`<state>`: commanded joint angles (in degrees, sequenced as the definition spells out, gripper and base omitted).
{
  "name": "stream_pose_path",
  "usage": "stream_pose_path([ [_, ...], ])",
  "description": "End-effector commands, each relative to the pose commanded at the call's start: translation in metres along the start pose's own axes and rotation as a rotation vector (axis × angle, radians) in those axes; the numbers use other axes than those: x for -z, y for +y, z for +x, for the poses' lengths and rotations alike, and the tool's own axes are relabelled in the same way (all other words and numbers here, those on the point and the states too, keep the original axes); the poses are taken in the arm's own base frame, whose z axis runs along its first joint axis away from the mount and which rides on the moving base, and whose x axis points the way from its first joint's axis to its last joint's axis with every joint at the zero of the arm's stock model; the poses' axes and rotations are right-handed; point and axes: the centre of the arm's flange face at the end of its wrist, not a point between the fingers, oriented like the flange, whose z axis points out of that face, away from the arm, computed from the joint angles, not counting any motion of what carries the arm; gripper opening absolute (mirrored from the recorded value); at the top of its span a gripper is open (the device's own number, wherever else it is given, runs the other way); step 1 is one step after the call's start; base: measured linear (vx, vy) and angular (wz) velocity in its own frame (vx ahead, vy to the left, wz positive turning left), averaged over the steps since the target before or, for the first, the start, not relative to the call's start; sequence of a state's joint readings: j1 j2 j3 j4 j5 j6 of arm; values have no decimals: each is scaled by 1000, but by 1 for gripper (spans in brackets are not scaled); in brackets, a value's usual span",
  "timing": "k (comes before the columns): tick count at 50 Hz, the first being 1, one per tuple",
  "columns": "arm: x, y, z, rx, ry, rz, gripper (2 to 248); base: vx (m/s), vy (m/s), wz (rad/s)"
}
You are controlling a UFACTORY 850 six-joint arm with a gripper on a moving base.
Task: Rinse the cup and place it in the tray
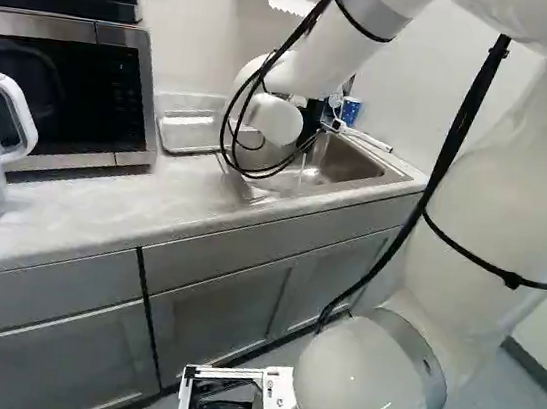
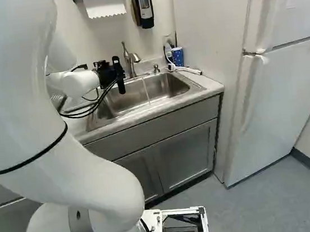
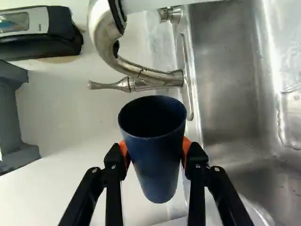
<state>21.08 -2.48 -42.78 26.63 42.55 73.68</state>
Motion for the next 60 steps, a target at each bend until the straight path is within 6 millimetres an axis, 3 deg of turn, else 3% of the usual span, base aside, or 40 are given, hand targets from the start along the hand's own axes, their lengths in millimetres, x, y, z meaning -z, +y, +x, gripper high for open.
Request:
stream_pose_path([
  [60,0,0,0,631,0,0,124,0,0,0],
])
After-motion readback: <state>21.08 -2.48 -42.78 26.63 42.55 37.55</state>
